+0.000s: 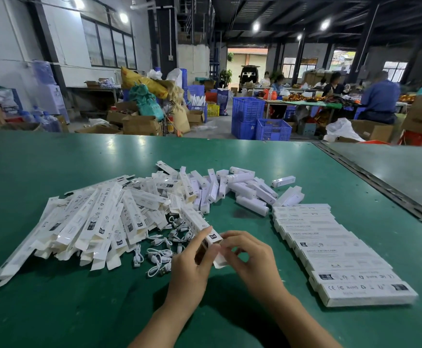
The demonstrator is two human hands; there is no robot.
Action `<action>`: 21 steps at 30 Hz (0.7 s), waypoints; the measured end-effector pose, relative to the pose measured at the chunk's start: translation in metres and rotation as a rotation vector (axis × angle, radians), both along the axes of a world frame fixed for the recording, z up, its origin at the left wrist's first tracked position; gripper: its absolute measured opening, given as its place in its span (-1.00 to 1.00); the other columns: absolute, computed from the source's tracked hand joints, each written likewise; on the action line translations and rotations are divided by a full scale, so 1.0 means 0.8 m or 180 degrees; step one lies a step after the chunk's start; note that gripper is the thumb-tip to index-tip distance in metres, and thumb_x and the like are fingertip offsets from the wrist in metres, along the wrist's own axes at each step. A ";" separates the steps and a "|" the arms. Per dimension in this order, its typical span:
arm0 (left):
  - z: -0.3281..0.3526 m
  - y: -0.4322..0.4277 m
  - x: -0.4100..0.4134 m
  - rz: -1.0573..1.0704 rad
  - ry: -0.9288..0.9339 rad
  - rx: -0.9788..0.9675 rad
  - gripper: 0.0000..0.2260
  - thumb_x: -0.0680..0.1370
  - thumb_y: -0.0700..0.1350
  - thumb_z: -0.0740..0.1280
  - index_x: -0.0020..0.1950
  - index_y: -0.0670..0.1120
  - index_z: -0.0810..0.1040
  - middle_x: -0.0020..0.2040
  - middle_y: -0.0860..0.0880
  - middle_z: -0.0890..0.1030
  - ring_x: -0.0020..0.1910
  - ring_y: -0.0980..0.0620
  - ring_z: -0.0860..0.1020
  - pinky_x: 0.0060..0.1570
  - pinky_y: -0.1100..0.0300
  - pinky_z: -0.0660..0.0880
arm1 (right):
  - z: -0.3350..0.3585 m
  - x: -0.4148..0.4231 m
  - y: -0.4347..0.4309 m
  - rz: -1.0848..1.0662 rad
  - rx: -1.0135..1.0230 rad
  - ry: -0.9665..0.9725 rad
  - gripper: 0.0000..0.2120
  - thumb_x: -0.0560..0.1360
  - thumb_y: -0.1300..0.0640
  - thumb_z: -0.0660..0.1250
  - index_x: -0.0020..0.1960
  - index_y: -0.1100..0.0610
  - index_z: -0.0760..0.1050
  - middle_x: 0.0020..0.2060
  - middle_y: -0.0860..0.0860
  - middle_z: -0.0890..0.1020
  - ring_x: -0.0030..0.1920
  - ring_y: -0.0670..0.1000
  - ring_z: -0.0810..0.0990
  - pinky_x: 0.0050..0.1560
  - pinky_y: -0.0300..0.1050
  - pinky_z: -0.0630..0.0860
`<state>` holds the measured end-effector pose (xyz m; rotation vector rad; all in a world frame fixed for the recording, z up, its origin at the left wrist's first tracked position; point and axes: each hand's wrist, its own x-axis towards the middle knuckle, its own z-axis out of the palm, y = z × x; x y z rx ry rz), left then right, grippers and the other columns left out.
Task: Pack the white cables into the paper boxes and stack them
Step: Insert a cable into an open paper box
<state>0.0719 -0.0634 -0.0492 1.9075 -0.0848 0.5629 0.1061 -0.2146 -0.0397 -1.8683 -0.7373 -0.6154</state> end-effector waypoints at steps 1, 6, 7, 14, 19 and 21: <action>-0.001 0.001 0.001 -0.0007 -0.0003 -0.0058 -0.64 0.53 0.22 0.26 0.32 0.22 0.49 -0.41 0.23 0.50 -0.46 0.20 0.42 -0.43 0.41 0.28 | 0.001 0.000 0.000 0.0016 -0.0112 -0.0146 -0.86 0.46 0.31 0.45 -0.08 0.09 0.64 0.02 -0.11 0.67 -0.03 -0.20 0.64 -0.06 -0.40 0.49; -0.006 0.005 0.005 -0.0031 0.0086 -0.0445 -0.63 0.48 0.37 0.24 0.22 0.29 0.54 -0.41 0.13 0.51 -0.44 0.20 0.40 -0.39 0.28 0.36 | 0.002 -0.001 -0.007 0.0140 -0.0754 -0.0411 -0.64 0.39 0.37 0.38 0.13 0.09 0.64 0.28 -0.14 0.57 0.16 -0.21 0.59 0.17 -0.32 0.49; -0.006 0.005 0.006 -0.0034 0.0089 -0.0469 -0.59 0.45 0.37 0.24 0.21 0.26 0.57 -0.39 0.17 0.53 -0.44 0.22 0.42 -0.38 0.31 0.36 | 0.003 -0.001 -0.007 0.0179 -0.0845 -0.0429 -0.66 0.39 0.29 0.42 0.14 0.07 0.64 0.30 -0.15 0.55 0.15 -0.20 0.59 0.18 -0.31 0.49; -0.006 0.003 0.005 -0.0172 0.0303 -0.0715 -0.75 0.60 0.24 0.21 0.16 0.27 0.62 -0.13 0.05 0.70 -0.19 0.05 0.63 -0.16 0.08 0.58 | 0.001 -0.004 0.001 0.0096 -0.0532 -0.0481 -0.82 0.50 0.06 0.44 0.09 0.04 0.65 0.11 -0.14 0.66 0.09 -0.22 0.62 0.10 -0.18 0.57; 0.000 0.001 0.003 -0.0261 0.0342 -0.0687 -0.75 0.66 -0.01 0.16 0.19 0.23 0.59 -0.15 0.15 0.69 -0.20 0.11 0.63 -0.17 0.20 0.57 | -0.003 -0.003 0.005 -0.0195 -0.0311 -0.0405 -0.72 0.44 0.16 0.50 0.11 0.02 0.55 -0.11 -0.15 0.67 -0.11 -0.30 0.58 -0.05 -0.41 0.51; 0.000 0.002 0.003 -0.0279 0.0339 -0.0643 -0.73 0.68 -0.09 0.18 0.21 0.21 0.59 -0.18 0.17 0.67 -0.21 0.16 0.61 -0.18 0.27 0.55 | -0.005 -0.002 0.004 -0.0187 -0.0278 -0.0477 -0.76 0.43 0.19 0.51 0.07 0.08 0.59 -0.06 -0.12 0.69 -0.06 -0.34 0.58 -0.01 -0.43 0.51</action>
